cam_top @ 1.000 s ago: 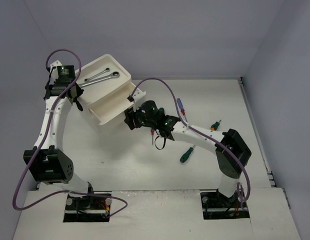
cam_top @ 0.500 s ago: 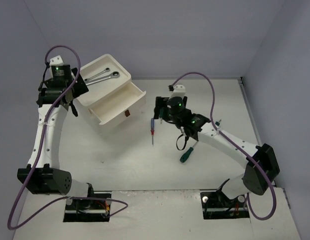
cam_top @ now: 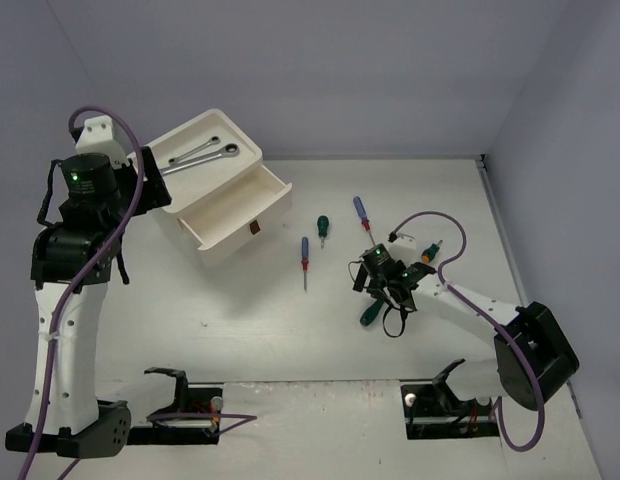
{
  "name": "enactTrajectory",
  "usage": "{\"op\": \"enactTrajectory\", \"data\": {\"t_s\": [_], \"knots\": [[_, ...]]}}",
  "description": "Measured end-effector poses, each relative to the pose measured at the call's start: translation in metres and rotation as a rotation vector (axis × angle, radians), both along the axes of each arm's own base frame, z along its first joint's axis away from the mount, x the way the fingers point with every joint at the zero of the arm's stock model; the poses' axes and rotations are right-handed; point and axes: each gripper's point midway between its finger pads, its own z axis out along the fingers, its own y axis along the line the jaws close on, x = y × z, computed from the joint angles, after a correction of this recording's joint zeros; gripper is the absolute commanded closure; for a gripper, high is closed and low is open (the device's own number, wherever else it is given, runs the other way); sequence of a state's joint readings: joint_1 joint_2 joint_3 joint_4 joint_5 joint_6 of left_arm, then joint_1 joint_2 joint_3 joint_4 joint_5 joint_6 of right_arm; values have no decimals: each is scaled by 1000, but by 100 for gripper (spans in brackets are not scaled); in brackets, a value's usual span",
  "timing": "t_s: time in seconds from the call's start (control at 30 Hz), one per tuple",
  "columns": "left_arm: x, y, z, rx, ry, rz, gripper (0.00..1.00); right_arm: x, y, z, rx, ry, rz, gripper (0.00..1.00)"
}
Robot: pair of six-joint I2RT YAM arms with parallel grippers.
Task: Sort the tools into containers
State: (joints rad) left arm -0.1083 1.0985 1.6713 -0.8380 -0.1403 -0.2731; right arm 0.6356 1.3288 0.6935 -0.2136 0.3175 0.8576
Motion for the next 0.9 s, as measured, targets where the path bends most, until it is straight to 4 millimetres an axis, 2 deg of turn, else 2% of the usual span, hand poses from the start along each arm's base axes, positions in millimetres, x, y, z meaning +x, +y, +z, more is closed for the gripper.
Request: {"op": "enactTrajectory", "data": {"t_s": [0.17, 0.3, 0.37, 0.47, 0.73, 0.8, 0.83, 0.9], "knots": [[-21, -8, -1, 18, 0, -47, 25, -13, -5, -17, 30, 49, -71, 40], [-26, -10, -4, 27, 12, -61, 25, -18, -5, -29, 38, 88, -109, 55], [-25, -11, -6, 28, 19, -66, 25, -18, -5, -34, 33, 100, -124, 68], [-21, -13, -10, 31, 32, -71, 25, -17, -5, -35, 40, 98, -140, 99], [-14, -19, -17, 35, 63, -89, 25, -14, -4, -28, 49, 77, -143, 100], [-13, -20, -18, 33, 66, -92, 25, -8, 1, -14, 63, 54, -132, 100], [-12, -20, -18, 31, 67, -93, 25, -1, 7, 0, 75, 29, -128, 100], [-11, -21, -17, 27, 66, -93, 25, 27, 28, 42, 135, -64, -117, 100]]}}
